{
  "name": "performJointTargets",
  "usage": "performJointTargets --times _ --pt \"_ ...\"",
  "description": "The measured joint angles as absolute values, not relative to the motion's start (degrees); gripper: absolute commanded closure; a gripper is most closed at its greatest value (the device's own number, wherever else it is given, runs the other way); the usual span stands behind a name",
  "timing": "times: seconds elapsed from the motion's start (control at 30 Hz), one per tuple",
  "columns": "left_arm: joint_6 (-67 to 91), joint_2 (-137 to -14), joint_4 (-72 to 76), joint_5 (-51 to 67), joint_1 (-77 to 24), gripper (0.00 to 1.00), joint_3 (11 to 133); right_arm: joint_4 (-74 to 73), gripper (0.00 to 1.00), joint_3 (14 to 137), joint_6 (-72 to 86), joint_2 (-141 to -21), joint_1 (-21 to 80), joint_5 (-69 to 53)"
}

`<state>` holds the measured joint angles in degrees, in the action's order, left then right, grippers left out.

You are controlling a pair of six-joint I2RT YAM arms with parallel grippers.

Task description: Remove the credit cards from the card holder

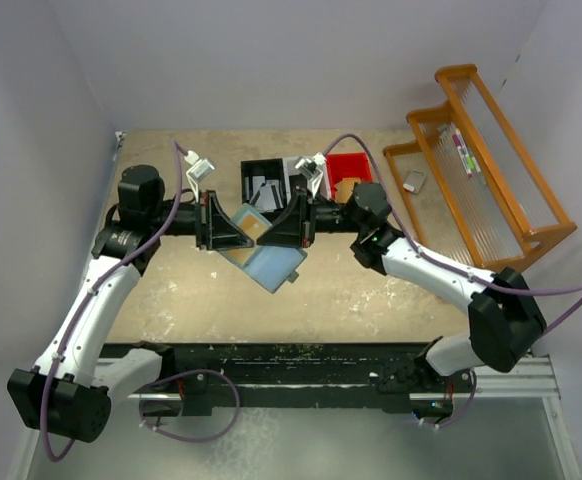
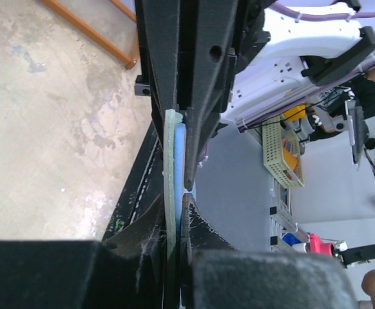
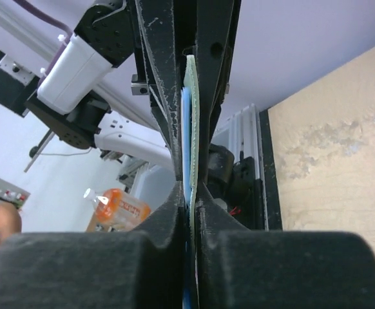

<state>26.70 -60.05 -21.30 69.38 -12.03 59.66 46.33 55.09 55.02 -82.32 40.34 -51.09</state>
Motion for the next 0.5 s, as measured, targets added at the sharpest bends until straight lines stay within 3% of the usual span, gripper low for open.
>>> performJointTargets --times 0.1,0.13,0.33,0.5 --pt "29.0 -60.0 -19.4 70.4 -12.0 0.55 59.8 47.9 1.0 56.4 57.7 -83.2 40.0 -53.5" --pt "28.4 -60.1 -20.1 70.6 -12.0 0.51 60.0 46.5 1.0 57.5 57.3 -83.4 40.1 -54.2" --pt "12.3 -64.1 -36.7 73.1 -12.0 0.51 68.5 19.4 1.0 72.5 39.4 -84.3 40.1 -56.8" --pt "-7.4 -70.4 -55.4 74.4 -12.0 0.61 77.1 -1.5 1.0 82.3 23.2 -86.0 40.8 -56.9"
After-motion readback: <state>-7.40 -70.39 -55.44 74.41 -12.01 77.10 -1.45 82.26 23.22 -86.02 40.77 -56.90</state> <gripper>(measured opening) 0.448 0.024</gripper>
